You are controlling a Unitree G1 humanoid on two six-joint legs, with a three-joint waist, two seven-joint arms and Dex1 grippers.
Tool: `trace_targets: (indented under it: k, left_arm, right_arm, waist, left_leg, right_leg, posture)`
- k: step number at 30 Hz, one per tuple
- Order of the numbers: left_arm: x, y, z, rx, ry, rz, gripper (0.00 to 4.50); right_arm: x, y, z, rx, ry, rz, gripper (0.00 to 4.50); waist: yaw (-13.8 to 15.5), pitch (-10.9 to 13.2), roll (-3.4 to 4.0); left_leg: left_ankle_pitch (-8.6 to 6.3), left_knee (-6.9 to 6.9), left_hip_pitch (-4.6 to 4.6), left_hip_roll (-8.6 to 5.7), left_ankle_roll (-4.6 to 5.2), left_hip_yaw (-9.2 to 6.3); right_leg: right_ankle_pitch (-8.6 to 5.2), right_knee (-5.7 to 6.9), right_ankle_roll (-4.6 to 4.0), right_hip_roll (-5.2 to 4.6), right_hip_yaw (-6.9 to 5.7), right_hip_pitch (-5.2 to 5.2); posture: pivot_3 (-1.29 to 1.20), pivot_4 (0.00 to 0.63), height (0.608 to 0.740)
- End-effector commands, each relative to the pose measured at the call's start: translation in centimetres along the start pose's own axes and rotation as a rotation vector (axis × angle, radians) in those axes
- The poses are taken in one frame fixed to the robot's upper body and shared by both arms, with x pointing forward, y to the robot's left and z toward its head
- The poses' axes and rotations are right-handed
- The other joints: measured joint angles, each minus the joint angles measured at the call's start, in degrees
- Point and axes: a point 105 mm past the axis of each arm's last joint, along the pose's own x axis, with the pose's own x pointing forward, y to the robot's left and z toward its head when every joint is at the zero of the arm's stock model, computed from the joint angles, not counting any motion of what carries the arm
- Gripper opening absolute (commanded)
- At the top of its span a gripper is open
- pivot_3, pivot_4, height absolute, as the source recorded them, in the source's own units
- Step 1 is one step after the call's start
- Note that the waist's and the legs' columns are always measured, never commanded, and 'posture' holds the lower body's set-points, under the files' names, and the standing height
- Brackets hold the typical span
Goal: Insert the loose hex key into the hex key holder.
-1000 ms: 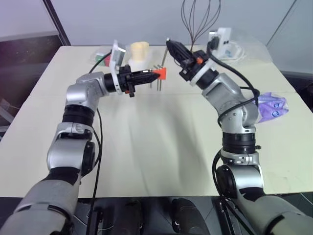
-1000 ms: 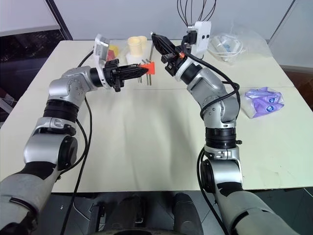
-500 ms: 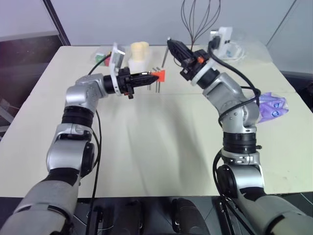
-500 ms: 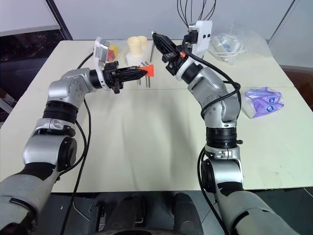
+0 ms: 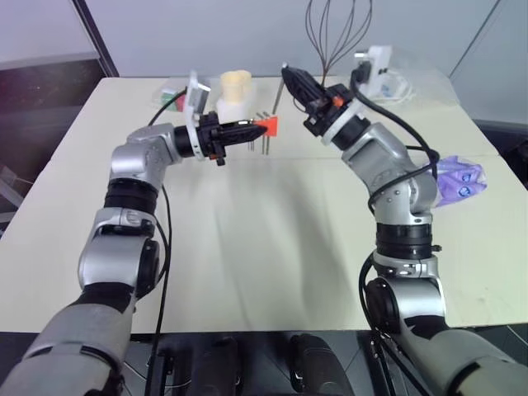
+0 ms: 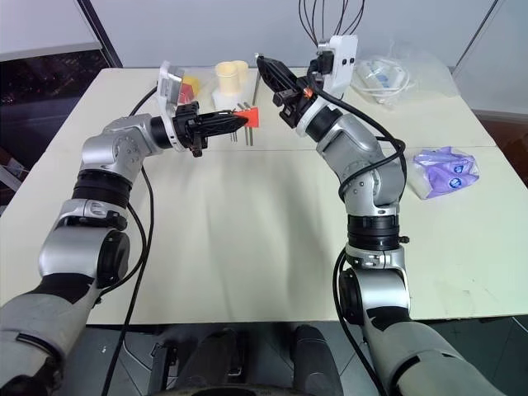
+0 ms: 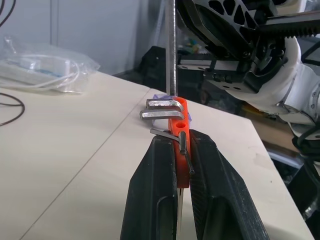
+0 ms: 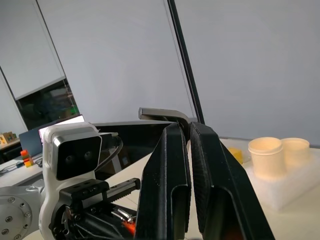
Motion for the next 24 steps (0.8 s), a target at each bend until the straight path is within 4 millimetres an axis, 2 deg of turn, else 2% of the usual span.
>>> trace_targets:
  k: [1,19,24]
  left_arm:
    - [0.0,0.0,1.9,0.068,-0.035,0.005,0.00]
    - [0.4,-0.7,2.6,0.086,-0.042,-0.028,0.00]
    - [0.5,-0.8,2.7,0.089,-0.045,-0.034,0.00]
  right_arm:
    - [0.1,1.0,1.3,-0.021,-0.049,0.037,0.02]
    - [-0.1,0.7,-0.5,-0.047,0.034,0.059,0.02]
    - [0.2,0.6,-0.1,-0.067,0.045,0.082,0.02]
  waist:
    - [0.00,0.00,0.00]
    - [0.00,0.00,0.00]
    - [-0.02,0.00,0.00]
  left_leg:
    - [0.00,0.00,0.00,0.00,0.00,0.00]
    - [0.00,0.01,0.00,0.00,-0.01,0.00]
    - [-0.01,0.02,0.00,0.00,0.01,0.01]
  right_leg:
    - [0.00,0.00,0.00,0.00,0.00,0.00]
    - [0.00,0.01,0.00,0.00,0.00,0.00]
    - [0.00,0.01,0.00,0.00,0.00,0.01]
  posture:
    - [0.00,0.150,0.740]
    - [0.00,0.150,0.740]
    - [0.00,0.150,0.740]
